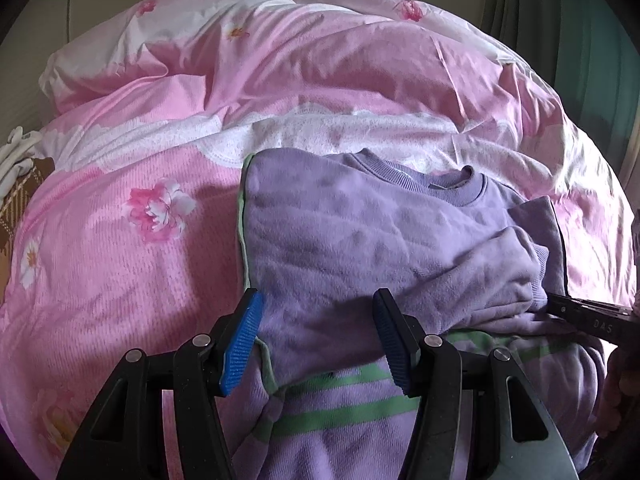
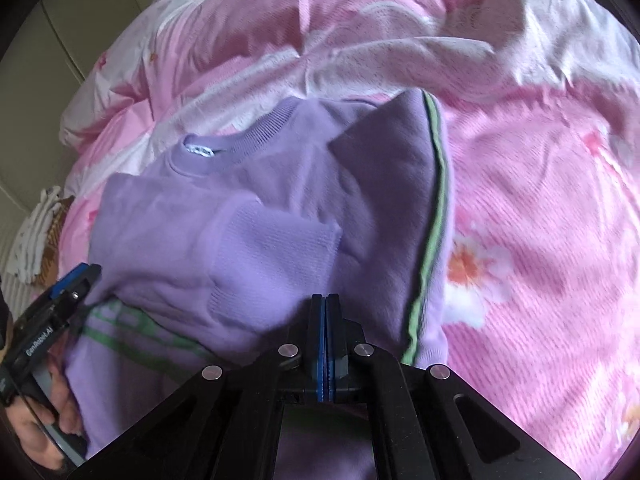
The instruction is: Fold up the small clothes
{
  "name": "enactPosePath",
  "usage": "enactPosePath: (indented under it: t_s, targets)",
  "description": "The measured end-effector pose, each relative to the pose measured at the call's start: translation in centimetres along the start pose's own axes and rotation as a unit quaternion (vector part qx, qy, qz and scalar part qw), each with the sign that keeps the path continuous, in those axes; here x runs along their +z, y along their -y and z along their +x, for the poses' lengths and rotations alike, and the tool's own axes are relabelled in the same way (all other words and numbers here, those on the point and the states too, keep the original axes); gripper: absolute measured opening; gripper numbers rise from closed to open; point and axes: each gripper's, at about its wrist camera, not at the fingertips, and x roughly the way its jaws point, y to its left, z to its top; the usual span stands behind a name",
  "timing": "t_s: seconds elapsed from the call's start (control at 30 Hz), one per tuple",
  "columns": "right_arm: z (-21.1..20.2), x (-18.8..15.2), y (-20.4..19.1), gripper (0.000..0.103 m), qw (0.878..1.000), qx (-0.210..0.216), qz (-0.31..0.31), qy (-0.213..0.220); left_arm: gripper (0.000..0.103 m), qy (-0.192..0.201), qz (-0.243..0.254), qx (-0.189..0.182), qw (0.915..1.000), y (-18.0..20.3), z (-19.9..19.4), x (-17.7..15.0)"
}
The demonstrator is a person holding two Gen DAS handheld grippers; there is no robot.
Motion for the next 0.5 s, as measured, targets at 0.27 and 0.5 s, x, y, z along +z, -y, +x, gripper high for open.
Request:
enactPosePath:
  t_s: [0.27, 0.5]
  targets:
    - [-4.9, -2.0, -1.5, 0.023, 0.997, -0.028, -0.020, 0.068, 0.059, 0.010, 0.003, 0.002, 0.9999, -0.3, -3.2, -0.8]
    - [-10.5, -8.1, -3.7, 0.045, 0.986, -0.084, -0.051, 0.134, 0.059, 0.010, 0.008, 0.024, 0.9996, -1.2, -8.1, -5.8]
